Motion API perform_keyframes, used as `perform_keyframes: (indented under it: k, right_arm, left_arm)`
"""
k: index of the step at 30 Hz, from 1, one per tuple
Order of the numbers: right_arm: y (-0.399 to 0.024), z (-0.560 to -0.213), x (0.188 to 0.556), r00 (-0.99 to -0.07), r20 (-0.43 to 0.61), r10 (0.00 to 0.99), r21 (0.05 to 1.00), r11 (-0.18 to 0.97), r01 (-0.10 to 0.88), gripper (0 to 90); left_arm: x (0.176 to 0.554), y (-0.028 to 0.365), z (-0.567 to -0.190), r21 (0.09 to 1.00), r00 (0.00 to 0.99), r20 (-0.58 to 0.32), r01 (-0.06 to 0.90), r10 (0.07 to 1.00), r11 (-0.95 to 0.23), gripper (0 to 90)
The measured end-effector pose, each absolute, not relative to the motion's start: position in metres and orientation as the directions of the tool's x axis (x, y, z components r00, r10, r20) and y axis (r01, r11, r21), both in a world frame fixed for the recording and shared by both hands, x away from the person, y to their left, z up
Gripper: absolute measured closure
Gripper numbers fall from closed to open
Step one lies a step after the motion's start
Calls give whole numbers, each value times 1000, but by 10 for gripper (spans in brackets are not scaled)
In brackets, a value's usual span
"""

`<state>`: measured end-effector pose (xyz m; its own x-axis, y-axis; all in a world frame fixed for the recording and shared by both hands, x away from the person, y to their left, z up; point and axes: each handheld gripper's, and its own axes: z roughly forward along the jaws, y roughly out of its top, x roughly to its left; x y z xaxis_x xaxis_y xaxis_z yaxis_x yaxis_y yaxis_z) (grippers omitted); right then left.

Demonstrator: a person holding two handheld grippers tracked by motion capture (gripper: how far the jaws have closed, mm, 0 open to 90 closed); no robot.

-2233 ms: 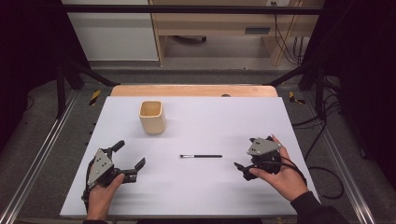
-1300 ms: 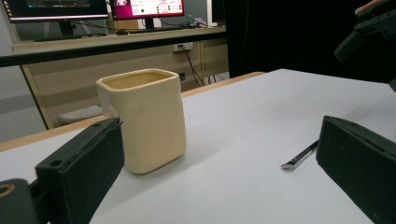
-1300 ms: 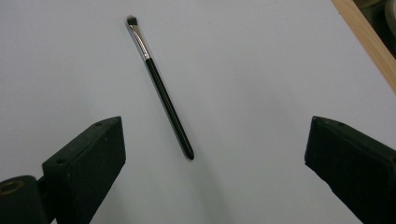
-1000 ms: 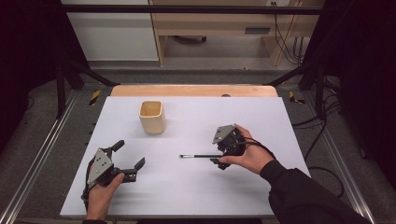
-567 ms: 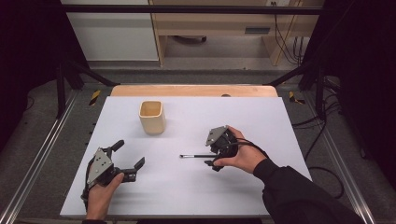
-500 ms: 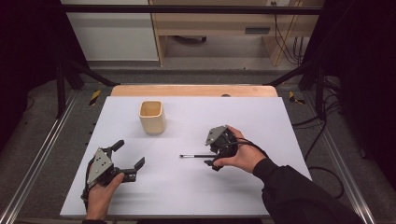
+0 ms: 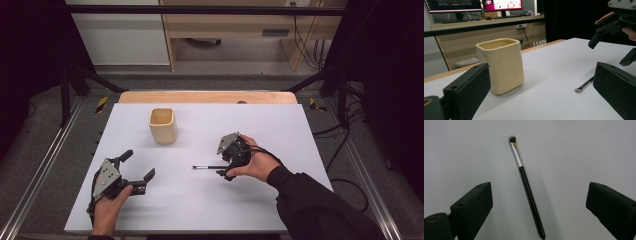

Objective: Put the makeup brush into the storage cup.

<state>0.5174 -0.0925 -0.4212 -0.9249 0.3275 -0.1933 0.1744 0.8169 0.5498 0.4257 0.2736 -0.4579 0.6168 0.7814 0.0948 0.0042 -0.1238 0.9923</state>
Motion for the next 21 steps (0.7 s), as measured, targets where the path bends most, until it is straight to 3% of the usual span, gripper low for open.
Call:
perform_keyframes:
  k: [21]
  right_arm:
    - [-86, -428, 523, -929, -179, 323, 548, 817, 178, 86]
  left_arm:
    - [426, 274, -458, 993, 619, 89, 3, 780, -115, 9]
